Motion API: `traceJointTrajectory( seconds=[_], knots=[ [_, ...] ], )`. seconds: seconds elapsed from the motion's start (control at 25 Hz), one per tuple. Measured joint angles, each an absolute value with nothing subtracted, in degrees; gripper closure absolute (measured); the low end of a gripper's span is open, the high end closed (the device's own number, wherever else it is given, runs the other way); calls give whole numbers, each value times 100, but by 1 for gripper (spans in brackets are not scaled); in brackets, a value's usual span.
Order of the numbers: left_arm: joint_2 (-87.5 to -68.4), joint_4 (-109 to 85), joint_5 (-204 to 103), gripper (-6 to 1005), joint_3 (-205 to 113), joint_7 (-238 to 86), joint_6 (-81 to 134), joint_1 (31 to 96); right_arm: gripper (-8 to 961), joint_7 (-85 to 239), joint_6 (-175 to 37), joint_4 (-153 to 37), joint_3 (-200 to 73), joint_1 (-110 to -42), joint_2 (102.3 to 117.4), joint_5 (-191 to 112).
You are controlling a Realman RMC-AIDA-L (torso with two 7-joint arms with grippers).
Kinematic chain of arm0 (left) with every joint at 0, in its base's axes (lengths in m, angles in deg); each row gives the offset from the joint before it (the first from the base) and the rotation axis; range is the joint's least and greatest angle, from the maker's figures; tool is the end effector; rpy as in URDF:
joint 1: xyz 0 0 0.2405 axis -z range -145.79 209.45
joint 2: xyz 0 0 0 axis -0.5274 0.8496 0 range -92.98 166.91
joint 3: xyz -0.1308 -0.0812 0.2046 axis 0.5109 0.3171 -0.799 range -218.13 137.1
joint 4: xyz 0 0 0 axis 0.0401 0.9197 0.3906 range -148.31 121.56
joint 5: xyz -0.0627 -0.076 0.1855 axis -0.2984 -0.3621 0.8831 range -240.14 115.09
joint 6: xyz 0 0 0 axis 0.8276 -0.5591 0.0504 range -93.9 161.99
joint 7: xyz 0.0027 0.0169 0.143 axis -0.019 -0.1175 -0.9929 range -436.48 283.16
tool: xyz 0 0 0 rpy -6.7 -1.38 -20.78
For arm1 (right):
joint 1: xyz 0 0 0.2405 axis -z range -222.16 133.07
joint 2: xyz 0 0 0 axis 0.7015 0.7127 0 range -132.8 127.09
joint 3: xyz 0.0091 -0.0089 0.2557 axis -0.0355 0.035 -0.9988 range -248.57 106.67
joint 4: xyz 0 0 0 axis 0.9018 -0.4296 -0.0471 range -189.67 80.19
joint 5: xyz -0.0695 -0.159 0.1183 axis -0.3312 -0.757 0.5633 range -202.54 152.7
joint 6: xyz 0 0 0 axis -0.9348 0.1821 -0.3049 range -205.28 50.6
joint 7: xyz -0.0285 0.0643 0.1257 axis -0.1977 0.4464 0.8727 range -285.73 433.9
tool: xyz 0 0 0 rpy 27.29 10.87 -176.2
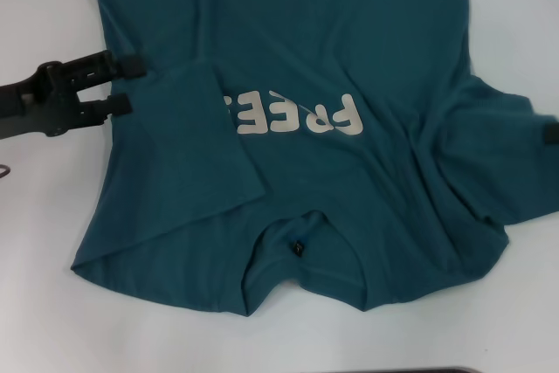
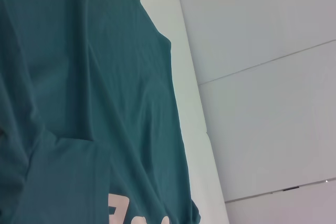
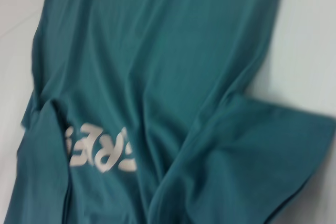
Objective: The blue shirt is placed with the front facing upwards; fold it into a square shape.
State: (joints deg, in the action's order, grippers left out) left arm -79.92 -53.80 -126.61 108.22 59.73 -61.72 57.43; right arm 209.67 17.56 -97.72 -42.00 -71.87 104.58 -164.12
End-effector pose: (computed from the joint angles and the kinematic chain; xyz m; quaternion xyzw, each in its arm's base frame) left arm -0.2934 0.3082 0.0398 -0.6945 -0.6499 -0.3083 0.0187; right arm 0.3532 0.3051 0.1011 -0.7263 0.6671 0.0999 0.1319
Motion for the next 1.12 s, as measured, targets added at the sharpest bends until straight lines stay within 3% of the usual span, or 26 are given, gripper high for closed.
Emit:
traceJointTrajectory(
  seconds=[0.52,0.92,1.12],
  knots=[
    [-7970,-5380,-12669,61,10838,5975,-6207,5674,928,21136,1782,-9993,-4734,-7140,10143,-16415],
    [-7967,-5380,-12678,61,10924,5975,-6226,5676,916,21300,2025,-10205,-4739,-7427,10166,-16351],
    [-7966,-5380,-12678,62,11036,5975,-6230,5660,910,21266,2422,-10160,-4733,-7591,10256,-16295]
  ],
)
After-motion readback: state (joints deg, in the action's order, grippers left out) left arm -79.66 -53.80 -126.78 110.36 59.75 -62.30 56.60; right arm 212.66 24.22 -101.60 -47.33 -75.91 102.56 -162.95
